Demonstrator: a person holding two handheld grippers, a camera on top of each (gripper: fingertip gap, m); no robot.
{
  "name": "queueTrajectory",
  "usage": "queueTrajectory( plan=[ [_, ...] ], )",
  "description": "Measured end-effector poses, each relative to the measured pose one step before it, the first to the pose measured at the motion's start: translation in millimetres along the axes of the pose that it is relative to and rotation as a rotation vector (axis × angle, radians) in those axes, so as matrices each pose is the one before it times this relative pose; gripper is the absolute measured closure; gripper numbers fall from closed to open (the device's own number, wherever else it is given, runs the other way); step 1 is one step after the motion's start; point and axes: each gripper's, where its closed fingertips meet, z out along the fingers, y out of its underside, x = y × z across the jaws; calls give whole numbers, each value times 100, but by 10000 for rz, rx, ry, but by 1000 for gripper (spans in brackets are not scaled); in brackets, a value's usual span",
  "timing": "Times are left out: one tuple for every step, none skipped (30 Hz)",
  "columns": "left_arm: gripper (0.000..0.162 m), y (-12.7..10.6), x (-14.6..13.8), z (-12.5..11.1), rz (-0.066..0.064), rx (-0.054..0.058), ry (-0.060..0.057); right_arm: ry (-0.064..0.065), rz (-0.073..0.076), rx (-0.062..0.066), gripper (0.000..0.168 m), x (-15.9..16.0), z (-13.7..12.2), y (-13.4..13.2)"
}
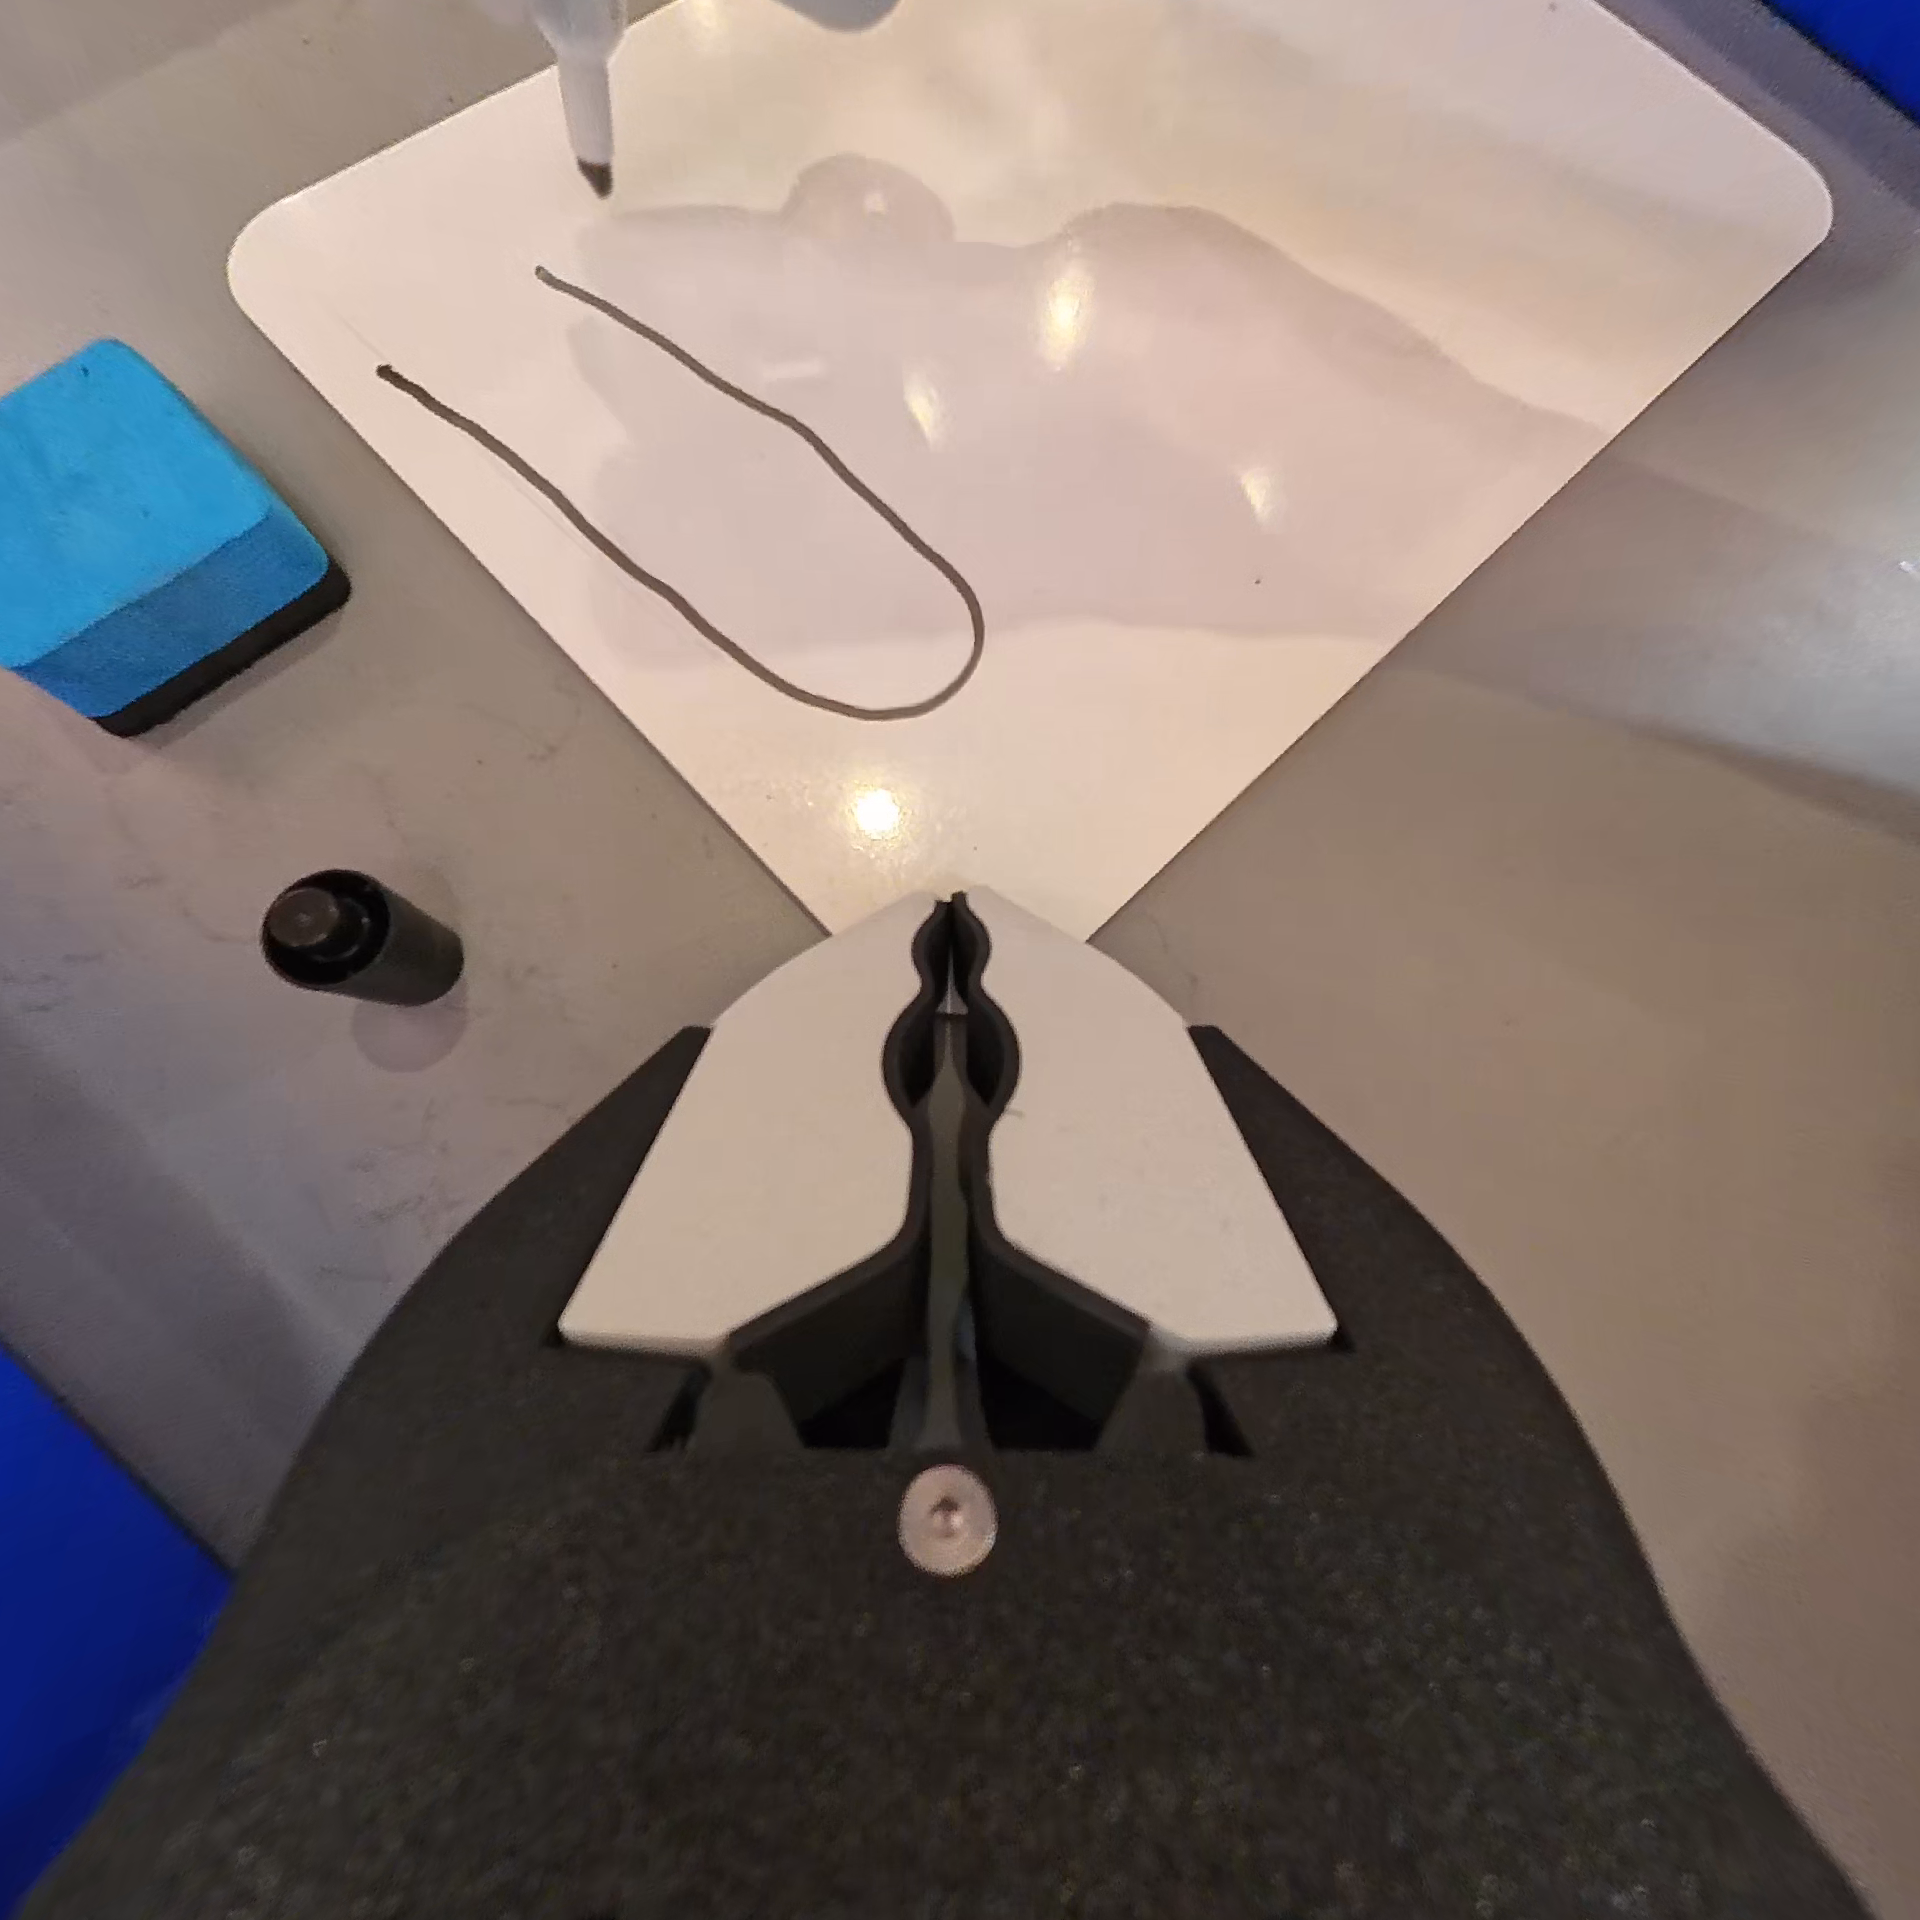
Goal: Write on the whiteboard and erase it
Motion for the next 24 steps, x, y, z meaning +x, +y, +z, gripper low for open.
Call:
queueTrajectory(
  plan=[
    [162, 3, 2, -4, -3, 0, 6, -57, 80, 23, 149, 19, 262, -4],
    [162, 0, 2, 0, 0, 0, 2, -31, 47, 6, 149, 34, 251, 16],
    [162, 0, -5, 0, 2, 0, -3, 1, 8, -24, 149, 33, 247, 83],
    [162, -2, 6, 4, 1, -1, -2, -21, 43, 49, 149, 8, 130, -26],
    [162, 3, -1, -4, -4, 0, 4, -38, 62, 25, 149, -6, 0, -14],
    [162, 3, 2, -4, -5, 0, 5, -30, 32, -27, 149, -23, -51, 57],
    [162, 0, -4, 0, -1, 0, -3, -15, -5, -36, 149, -78, -90, 130],
    [162, 0, -4, 0, 2, 0, -2, -3, -25, -27, 149, -135, -112, 160],
    [162, -3, 6, 4, 1, 0, -2, 5, -22, -22, 149, -170, -153, 213],
    [162, 0, -4, 0, 2, 0, -2, -8, 8, -24, 149, -212, -189, 245],
    [162, 3, -1, -4, -3, 0, 4, 0, 27, -21, 149, -215, -206, 283],
    [162, -6, 2, 6, -3, -1, 3, 27, 9, -8, 149, -200, -225, 306],
    [162, 6, 2, -6, 1, 0, -1, 11, 11, 16, 149, -255, -237, 313],
    [162, 3, -2, -2, 7, 0, -8, 0, 27, 24, 149, -290, -240, 330],
    [162, -3, -9, 4, 8, 0, -9, 13, 43, 25, 149, -257, -269, 347],
    [162, 0, 2, 0, -1, 0, 1, -4, 62, 33, 149, -282, -268, 357],
    [162, 3, 4, -4, -6, 0, 6, -9, 58, 25, 149, -324, -278, 375],
    [162, 0, -1, 0, 1, 0, 0, 16, 33, 20, 149, -348, -289, 381],
    [162, 0, -4, 0, 2, 0, -2, 16, 4, 14, 149, -374, -293, 406],
    [162, 0, 2, 0, -1, 0, 1, 5, 19, 7, 149, -368, -306, 406],
    [162, 3, 0, -4, -4, 0, 4, 4, 39, 8, 149, -351, -304, 400],
    [162, 1, 4, -1, -2, -1, 2, 16, 31, 15, 149, -324, -306, 400],
    [162, -6, -2, 6, -1, 0, 1, 25, 19, 19, 149, -320, -295, 385],
    [162, 6, 5, -6, 0, 0, 0, 8, 25, 14, 149, -312, -290, 393]
  ],
)
